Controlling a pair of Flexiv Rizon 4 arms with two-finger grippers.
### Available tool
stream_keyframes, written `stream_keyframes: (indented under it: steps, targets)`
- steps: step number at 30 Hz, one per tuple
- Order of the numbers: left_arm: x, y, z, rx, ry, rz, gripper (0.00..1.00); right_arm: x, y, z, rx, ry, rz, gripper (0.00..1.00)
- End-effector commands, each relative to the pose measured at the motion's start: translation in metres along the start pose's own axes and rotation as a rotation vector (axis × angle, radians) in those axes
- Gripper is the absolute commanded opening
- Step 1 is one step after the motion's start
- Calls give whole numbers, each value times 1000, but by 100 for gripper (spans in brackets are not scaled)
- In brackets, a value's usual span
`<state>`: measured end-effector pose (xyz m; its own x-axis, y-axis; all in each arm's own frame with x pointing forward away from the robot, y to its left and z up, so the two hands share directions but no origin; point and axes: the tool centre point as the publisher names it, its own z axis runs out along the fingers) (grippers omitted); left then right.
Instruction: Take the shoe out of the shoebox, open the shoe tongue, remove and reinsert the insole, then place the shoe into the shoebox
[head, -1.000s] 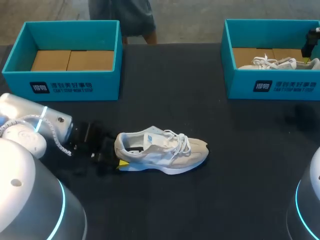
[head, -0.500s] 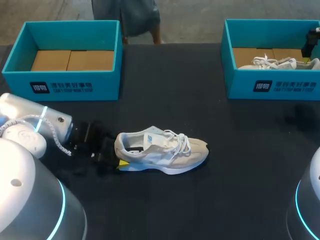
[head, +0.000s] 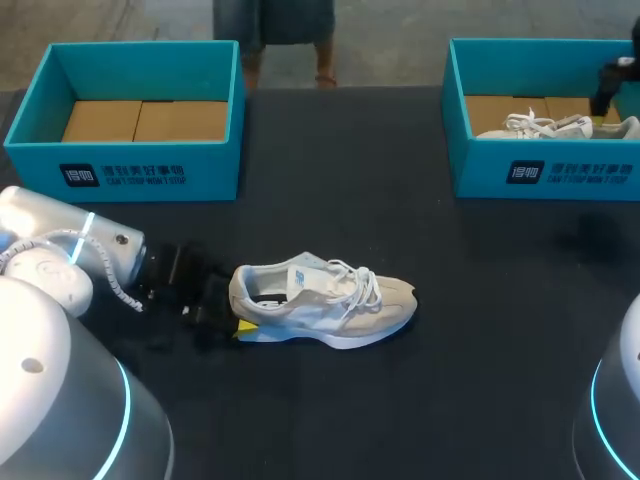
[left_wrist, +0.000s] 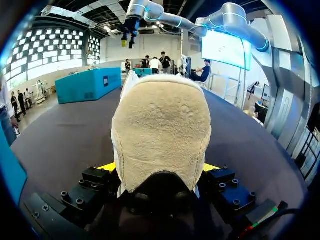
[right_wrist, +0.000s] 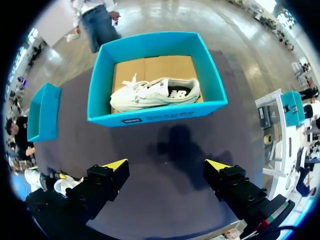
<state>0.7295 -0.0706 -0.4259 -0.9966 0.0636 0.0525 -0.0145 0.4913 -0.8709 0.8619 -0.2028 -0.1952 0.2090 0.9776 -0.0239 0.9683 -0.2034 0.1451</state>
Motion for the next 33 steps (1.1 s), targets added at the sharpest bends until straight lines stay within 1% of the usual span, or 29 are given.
stream_keyframes:
  steps: [1,9,15,19,22,23,24,26,28,31,32,33]
  targets:
    - [-2,1,3,-2,1,0,0,28,-12,2,-3,-68,35,100]
    - [-2,1,3,-2,1,0,0,77,-49,-2,-15,-80,54,100]
    - [-2,1,3,-2,1,0,0,108,-77,-3,-9,-74,53,100]
    - [-2,1,3,-2,1,0,0,127,-94,-5,-6,-72,43,100]
    - [-2,1,3,-2,1,0,0,137,-102,-5,-2,-71,41,100]
    - [-2,1,3,-2,1,0,0,148,-110,-5,0,-77,39,100]
    - [-2,1,3,-2,1,0,0,150,-111,-5,0,-78,39,100]
    - [-2,1,3,-2,1,0,0,166,-121,-4,5,-82,23,100]
    - [-2,1,3,-2,1,0,0,177,-128,-2,11,-79,10,100]
    - [-2,1,3,-2,1,0,0,199,-139,5,21,-78,-22,100]
    - [-2,1,3,-2,1,0,0,199,-139,5,21,-78,-22,100]
    - [-2,1,3,-2,1,0,0,212,-145,8,21,-86,-30,100]
